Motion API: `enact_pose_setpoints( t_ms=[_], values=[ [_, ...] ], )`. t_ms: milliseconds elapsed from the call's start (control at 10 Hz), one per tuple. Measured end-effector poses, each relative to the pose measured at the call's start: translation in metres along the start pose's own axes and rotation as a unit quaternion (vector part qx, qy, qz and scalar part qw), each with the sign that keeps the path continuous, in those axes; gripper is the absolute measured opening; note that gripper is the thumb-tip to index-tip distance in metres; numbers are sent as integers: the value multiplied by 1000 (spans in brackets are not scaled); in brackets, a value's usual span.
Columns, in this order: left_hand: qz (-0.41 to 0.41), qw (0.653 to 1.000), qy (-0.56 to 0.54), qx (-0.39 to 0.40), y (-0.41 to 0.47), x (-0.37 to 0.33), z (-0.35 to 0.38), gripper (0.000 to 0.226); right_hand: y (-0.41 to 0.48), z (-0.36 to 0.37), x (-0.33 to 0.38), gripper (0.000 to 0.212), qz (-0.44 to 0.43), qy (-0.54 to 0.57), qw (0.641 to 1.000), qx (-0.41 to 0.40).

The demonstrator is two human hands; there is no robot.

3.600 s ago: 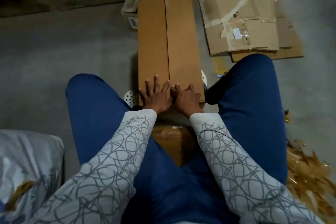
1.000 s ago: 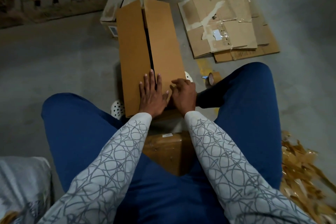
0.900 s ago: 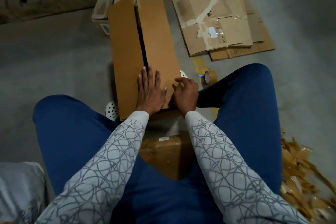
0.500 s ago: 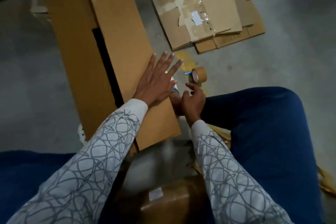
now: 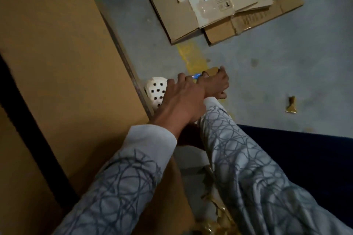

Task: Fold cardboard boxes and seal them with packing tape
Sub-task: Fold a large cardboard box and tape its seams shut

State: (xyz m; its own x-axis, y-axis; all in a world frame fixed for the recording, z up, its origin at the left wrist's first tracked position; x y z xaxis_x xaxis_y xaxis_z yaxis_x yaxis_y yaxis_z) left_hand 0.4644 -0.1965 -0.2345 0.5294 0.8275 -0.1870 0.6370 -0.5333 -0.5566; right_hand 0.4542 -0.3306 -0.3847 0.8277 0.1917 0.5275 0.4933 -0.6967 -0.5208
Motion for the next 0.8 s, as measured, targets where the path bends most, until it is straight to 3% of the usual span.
enact_pose_setpoints(
  t_ms=[100,200,300,400,600,700,800],
  values=[
    [-30,995,-76,-56,-12,1,-24,36,4,-23,10,71,-9,-15,1000,12],
    [-125,928,-311,-162,-36,8,-56,28,-62,-59,47,62,-107,73,990,-59],
    [-175,793,-545,-207,-68,25,-81,24,-129,-95,72,49,-192,241,943,-123],
    [-176,691,-661,-232,-125,41,-114,23,-196,-126,95,52,-236,369,892,-109],
    [-226,631,-645,-367,-301,74,-143,13,-339,-181,117,57,-311,484,818,16],
    [-226,624,-666,-340,-377,62,-124,13,-395,-194,105,63,-387,455,791,135],
    [-183,642,-676,-312,-434,32,-101,30,-440,-200,89,63,-430,394,768,265]
  ],
)
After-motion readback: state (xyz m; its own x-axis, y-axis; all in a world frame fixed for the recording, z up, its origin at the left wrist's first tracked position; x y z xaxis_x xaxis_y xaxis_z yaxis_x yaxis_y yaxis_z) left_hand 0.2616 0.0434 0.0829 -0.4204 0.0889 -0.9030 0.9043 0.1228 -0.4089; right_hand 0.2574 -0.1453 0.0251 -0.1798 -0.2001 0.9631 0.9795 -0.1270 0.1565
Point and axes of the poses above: each hand's wrist, its own y-axis towards the middle knuckle, its own z-axis out of the palm, x = y × z, the point moved 4 cm from there along y, towards the middle knuckle, and after that the axes turned 11 degrees about y, right-handed, at the moved point
